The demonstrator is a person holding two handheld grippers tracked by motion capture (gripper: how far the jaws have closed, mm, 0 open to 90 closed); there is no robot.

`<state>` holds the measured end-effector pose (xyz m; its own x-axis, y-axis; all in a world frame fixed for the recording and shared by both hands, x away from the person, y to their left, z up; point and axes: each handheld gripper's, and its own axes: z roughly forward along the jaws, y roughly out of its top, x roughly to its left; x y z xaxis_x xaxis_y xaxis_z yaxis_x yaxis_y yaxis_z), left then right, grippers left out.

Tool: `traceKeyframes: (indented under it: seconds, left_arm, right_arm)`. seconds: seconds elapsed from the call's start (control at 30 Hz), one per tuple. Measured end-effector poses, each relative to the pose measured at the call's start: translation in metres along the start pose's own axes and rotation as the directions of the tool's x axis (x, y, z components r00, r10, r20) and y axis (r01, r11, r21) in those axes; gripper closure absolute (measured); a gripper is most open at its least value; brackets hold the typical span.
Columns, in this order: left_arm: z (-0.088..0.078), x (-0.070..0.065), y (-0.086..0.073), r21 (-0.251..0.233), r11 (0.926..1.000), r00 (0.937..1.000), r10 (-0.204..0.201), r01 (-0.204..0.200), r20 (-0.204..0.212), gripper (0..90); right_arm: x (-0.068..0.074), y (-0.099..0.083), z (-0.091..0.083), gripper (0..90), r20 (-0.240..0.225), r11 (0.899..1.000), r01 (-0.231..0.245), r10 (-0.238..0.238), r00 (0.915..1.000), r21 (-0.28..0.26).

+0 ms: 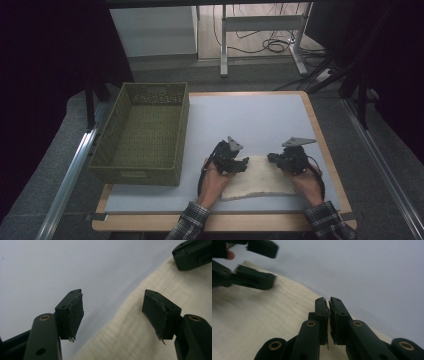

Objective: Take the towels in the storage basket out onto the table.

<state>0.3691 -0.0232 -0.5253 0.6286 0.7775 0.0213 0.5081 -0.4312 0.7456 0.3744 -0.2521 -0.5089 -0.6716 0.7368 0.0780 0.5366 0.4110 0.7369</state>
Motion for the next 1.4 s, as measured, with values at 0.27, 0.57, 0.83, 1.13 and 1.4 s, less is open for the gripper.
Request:
traceKeyframes:
  seconds: [0.27, 0.57, 0.83, 1.13, 1.4]
  left_arm:
    - [0.000, 0.012, -0.010, 0.035, 0.9994, 0.9986, 0.001, 0.001, -0.052, 30.0]
    - [-0.022, 0.031, -0.034, 0.032, 0.9980, 0.9948, -0.051, 0.054, -0.088, 29.9]
    - [-0.034, 0.042, -0.050, 0.015, 0.9944, 0.9907, -0.103, 0.105, -0.088, 33.9]
    - [-0.037, 0.054, -0.053, -0.011, 0.9865, 0.9864, -0.163, 0.163, 0.019, 51.8]
    - [-0.035, 0.056, -0.054, -0.002, 0.9890, 0.9880, -0.148, 0.148, 0.046, 53.2]
  right_arm:
    - [-0.004, -0.006, 0.012, 83.7, 0.064, 0.999, 0.026, -0.028, 0.9976, 0.023]
    - [-0.046, -0.031, -0.025, 83.0, 0.162, 0.998, -0.063, 0.061, 0.9849, 0.005]
    - [-0.066, -0.046, -0.044, 83.1, 0.184, 0.993, -0.116, 0.120, 0.9757, -0.030]
    - [-0.033, -0.038, -0.054, 81.2, 0.108, 0.996, -0.075, 0.079, 0.9910, -0.042]
    - [0.011, -0.036, -0.043, 77.2, -0.015, 1.000, -0.018, 0.018, 0.9997, -0.004]
